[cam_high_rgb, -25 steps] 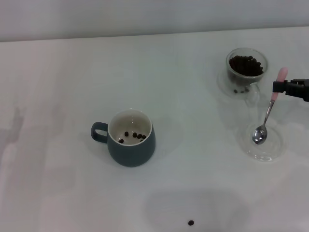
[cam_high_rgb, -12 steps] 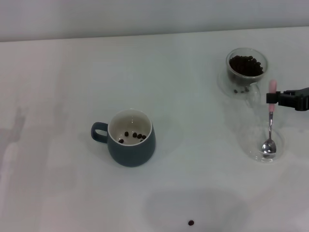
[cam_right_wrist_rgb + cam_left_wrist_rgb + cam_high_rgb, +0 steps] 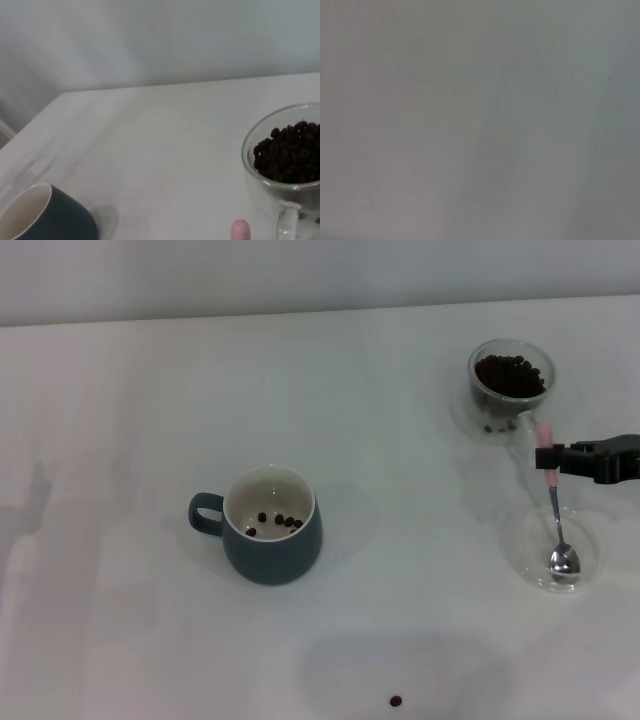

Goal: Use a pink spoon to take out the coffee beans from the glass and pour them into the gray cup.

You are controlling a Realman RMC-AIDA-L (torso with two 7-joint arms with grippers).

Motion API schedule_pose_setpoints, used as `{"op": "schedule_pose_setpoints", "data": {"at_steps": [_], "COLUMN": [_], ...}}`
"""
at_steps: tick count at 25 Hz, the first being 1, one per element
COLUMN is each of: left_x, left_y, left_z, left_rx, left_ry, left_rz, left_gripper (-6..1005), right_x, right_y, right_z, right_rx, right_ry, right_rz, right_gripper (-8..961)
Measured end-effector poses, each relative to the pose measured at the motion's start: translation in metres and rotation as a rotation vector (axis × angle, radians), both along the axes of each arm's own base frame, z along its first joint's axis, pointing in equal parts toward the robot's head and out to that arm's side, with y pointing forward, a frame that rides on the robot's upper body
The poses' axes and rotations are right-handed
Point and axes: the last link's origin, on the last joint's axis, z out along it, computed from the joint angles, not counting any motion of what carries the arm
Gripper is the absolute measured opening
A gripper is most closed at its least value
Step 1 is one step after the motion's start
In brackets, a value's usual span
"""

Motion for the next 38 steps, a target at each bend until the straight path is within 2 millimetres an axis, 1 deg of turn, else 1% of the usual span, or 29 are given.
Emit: {"op": "schedule_pose_setpoints", "data": {"at_steps": [9,25,27,31,33,35,38], "left_x": [0.001,0.002,0.002,0.002,0.001,0.001,0.000], "left_y": [0.000,-0.001,-0.001,0.000,-0.001,-0.001,-0.001], "left_z": [-0.001,-0.002,-0.002,0.000,0.000,0.000,0.000], "left_rx": [-0.002,-0.007,-0.005,0.000,0.001,0.001,0.001], "left_ry": [0.000,-0.002,-0.002,-0.004,-0.003,-0.002,0.000], "left_rz": [-0.003,-0.010,-0.011,-0.009,-0.008,-0.006,-0.002], "left_gripper": [774,775,775,775,775,775,775], "right_x": [0.001,0.005,0.005,0.004,0.001,0.000,-0.001], "right_y": [-0.004,-0.006,-0.006,-0.003,-0.002,-0.002,-0.005], "right_z": [-0.010,-0.018,-0.018,-0.011,-0.002,0.001,0.011], "right_rx": [-0.011,-0.012,-0.004,0.048,0.099,0.127,0.226], "right_ry": [0.004,-0.008,-0.007,0.016,0.034,0.046,0.082], "right_rz": [-0.014,-0.034,-0.039,-0.033,0.009,0.026,0.071], "right_gripper": [152,155,167,186,187,187,305]}}
